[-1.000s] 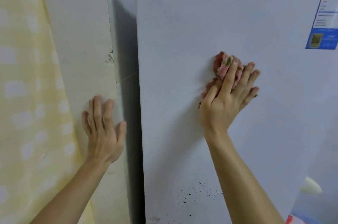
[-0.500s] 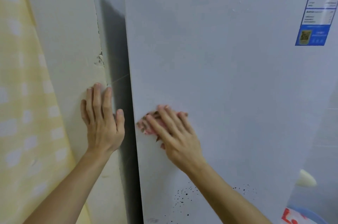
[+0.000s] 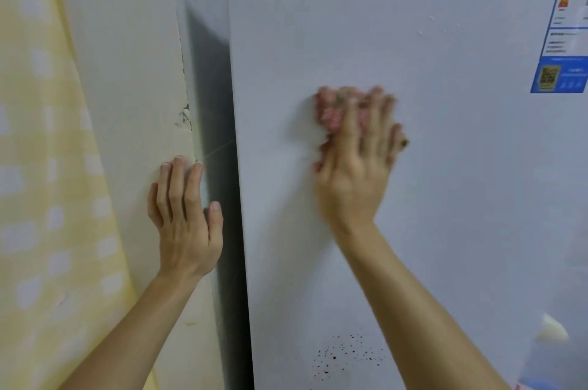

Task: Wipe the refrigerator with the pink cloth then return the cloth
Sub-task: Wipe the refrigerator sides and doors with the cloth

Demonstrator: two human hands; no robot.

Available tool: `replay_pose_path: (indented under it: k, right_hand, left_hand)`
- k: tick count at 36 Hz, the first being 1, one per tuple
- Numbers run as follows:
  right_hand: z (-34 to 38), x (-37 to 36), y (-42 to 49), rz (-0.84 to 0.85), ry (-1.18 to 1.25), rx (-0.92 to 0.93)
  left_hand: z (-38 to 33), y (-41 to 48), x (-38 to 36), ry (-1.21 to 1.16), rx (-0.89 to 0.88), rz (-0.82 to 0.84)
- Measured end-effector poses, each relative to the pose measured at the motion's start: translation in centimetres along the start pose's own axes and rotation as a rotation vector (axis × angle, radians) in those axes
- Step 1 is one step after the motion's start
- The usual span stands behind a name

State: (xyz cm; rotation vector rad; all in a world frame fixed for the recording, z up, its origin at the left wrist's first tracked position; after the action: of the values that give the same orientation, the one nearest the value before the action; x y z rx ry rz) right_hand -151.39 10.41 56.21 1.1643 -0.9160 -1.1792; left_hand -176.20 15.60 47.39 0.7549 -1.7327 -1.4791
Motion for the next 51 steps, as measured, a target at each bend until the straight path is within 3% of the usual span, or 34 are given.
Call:
replay_pose_path:
  k: [7, 13, 19, 22, 24, 29, 32, 37, 45, 48, 51]
  right_hand:
    - [6.4, -1.5, -10.7, 0.29, 0.004, 0.463]
    - [4.7, -0.5, -14.6, 0.461, 0.02, 0.621]
    - [2.0, 3.1, -14.5, 0.466, 0.167, 0.423]
    - [0.5, 5.4, -14.3, 0.426, 0.169, 0.324]
    - [-0.5, 7.0, -14.6, 0.412, 0.174, 0.295]
    - [-2.5, 9.7, -16.4, 0.482, 0.182, 0.242]
    - [-4.3, 10.5, -17.5, 0.549, 0.258, 0.153]
    - [-6.9, 11.4, -18.6, 0.644, 0.37, 0.09]
    - [-11.2, 12.5, -19.2, 1.072, 0.327, 0.04]
    - [-12.8, 13.1, -19.5, 1.235, 0.379, -0.053]
    - [-14.5, 13.7, -20.1, 1.35, 0.463, -0.278]
  left_hand:
    - [0.0, -0.2, 1.0, -0.06, 0.006, 0.01]
    - [-1.6, -0.2, 1.4, -0.088, 0.062, 0.027]
    - [-7.3, -1.8, 1.2, -0.258, 0.032, 0.081]
    - [-11.1, -3.2, 1.6, -0.425, -0.003, 0.192]
    - [-13.3, -4.2, 2.0, -0.596, 0.138, 0.291]
    - [-17.2, -7.9, 0.3, -1.077, 0.827, 0.521]
    - [-18.7, -9.0, -0.5, -1.195, 0.996, 0.619]
    - [-19.6, -10.2, -0.7, -1.087, 1.017, 0.701]
    - [-23.0, -11.1, 0.1, -0.814, 0.773, 0.867]
    - [-23.5, -12.0, 0.5, -0.74, 0.767, 0.88]
    - [-23.5, -12.8, 1.3, -0.707, 0.806, 0.861]
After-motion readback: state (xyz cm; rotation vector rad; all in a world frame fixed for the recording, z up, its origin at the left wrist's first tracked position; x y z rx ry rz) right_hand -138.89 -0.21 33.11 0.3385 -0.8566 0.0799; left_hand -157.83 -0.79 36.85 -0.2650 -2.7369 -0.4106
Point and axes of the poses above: each hand's wrist, its own y-axis towards the middle knuckle, its own x-axis out of the back of the hand, z = x × y, the point moved 6 cm from there along y, towards the middle knuckle, and after that the axes turned 10 degrees about -y, right-handed, at the moved point
